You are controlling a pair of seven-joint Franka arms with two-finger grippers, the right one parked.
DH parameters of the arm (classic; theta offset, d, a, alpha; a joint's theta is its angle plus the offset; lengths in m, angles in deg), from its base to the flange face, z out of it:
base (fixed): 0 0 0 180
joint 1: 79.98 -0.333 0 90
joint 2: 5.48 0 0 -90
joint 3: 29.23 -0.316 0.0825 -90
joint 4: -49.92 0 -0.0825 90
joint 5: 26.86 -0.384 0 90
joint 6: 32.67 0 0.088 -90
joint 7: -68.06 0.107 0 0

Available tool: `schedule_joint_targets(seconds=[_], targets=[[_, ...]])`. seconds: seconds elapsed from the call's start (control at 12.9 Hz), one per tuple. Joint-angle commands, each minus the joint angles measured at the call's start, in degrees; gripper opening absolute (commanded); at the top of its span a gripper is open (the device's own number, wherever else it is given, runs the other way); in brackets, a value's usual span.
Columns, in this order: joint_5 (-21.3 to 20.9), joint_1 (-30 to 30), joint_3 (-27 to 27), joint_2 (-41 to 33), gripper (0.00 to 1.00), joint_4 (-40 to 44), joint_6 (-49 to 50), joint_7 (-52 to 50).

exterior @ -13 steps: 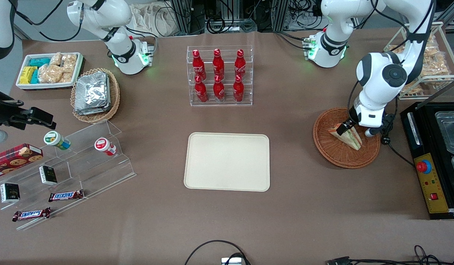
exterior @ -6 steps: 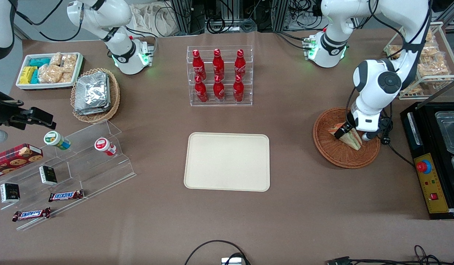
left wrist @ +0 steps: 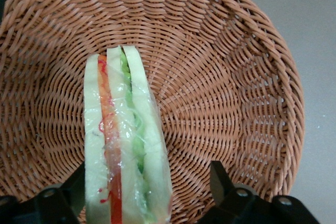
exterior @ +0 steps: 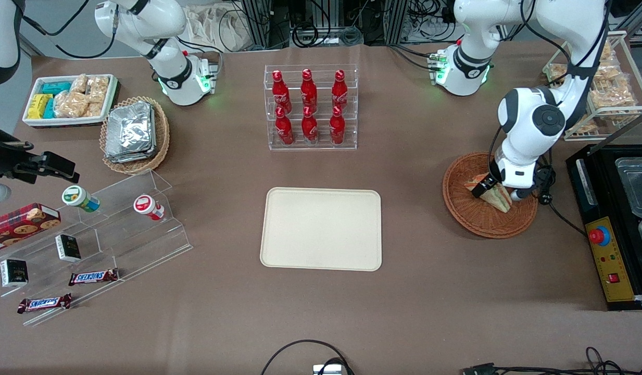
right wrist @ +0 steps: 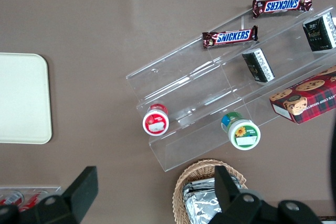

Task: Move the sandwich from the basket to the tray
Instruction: 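Close the left gripper on the sandwich wedge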

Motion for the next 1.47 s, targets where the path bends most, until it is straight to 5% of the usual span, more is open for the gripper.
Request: schedule_joint_targets(seconds=[0.0, 0.39, 0.93, 1.39], targets=[[-0.3, -0.7, 0.3, 1.2, 0.76, -0.3, -1.7, -0.7], [-0.4, -0.7, 0.3, 0.6, 0.48, -0.3, -1.6, -0.2], [-3.1, 0.1, 0.9, -6.1, 0.47, 2.0, 8.8, 3.5], [-3.1, 0.2, 9.3, -6.4, 0.40, 12.4, 20.3, 3.8]])
